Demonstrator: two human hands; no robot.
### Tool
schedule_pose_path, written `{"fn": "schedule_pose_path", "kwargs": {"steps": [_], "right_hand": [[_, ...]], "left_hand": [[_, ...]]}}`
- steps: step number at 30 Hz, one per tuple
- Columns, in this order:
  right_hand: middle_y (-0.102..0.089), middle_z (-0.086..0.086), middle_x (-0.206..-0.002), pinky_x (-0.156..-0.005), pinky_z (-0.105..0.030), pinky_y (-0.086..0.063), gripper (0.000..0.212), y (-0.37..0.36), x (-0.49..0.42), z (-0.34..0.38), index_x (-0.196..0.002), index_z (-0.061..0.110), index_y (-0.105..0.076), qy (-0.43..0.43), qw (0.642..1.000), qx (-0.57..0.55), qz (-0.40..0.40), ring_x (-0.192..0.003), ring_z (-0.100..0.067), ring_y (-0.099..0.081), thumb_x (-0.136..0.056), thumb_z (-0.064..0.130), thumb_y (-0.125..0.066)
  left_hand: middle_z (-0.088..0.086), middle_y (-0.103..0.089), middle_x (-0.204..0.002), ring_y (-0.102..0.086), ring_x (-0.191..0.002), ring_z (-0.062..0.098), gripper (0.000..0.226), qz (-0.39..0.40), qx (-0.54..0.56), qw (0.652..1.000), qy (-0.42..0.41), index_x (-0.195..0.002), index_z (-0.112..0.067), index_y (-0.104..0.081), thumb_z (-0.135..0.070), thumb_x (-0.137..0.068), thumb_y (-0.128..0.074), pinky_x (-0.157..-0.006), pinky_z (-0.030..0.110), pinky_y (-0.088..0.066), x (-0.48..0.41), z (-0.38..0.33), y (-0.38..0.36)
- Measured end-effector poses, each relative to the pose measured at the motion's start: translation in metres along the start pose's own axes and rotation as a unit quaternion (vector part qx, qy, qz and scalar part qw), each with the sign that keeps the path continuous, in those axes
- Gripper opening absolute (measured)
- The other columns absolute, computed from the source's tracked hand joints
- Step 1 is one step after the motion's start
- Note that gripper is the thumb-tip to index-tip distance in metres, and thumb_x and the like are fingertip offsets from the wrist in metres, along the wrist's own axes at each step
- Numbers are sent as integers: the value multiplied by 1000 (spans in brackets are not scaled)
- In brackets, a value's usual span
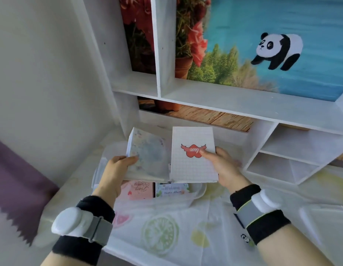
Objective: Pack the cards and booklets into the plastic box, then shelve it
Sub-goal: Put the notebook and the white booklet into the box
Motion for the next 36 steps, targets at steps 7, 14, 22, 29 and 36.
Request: {"fn": "schedule_pose_path", "kwargs": {"steps": [7,14,22,29,36], "right_hand": [[-67,-9,-111,-94,-47,-53,41,-56,-28,-62,-112,12,-58,-91,981,173,14,-103,-27,-65,-75,30,-59],[-59,-10,-110,-91,-40,-50,23,-68,-33,-90,-112,8,-50,-185,954,235,-13,-107,-30,-58,-91,18,-48],[-57,-12,-114,-87,-35,-48,36,-63,-40,-101,-125,0,-48,-184,920,342,-51,-100,-26,-55,-92,10,-42],[-49,-10,-111,-75,-31,-46,44,-69,-43,-96,-134,5,-35,-112,892,436,-39,-99,-25,-51,-91,4,-43],[-63,-10,-115,-88,-36,-48,29,-99,-37,-83,-114,7,-58,39,830,552,76,-109,-32,-56,-88,12,-46]], "left_hand": [[14,-66,-80,-63,-69,29,10,16,-40,996,77,-90,-6,-63,-14,-92,-58,-73,39,-52,-34,41,36],[21,-62,-85,-60,-76,35,22,7,-57,986,156,-93,2,-61,-14,-82,-68,-79,48,-49,-68,83,48],[28,-63,-106,-63,-104,46,24,15,-156,974,165,-110,14,-55,-1,-91,-55,-96,51,-50,-88,100,42],[-1,-39,-71,-39,-59,12,34,19,-311,946,84,-128,7,-49,0,-95,-41,-57,22,-40,-72,77,35],[12,-33,-154,-33,-141,28,49,146,-455,878,-17,-146,-6,-35,-10,-97,-43,-110,28,-28,-52,63,-4]]}}
Point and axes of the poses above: each hand's wrist, its own x-axis away from the middle knuckle, its own y-axis out of the back of the hand, z = x × y, the point moved 6 cm from there along -x, towards the middle knuckle
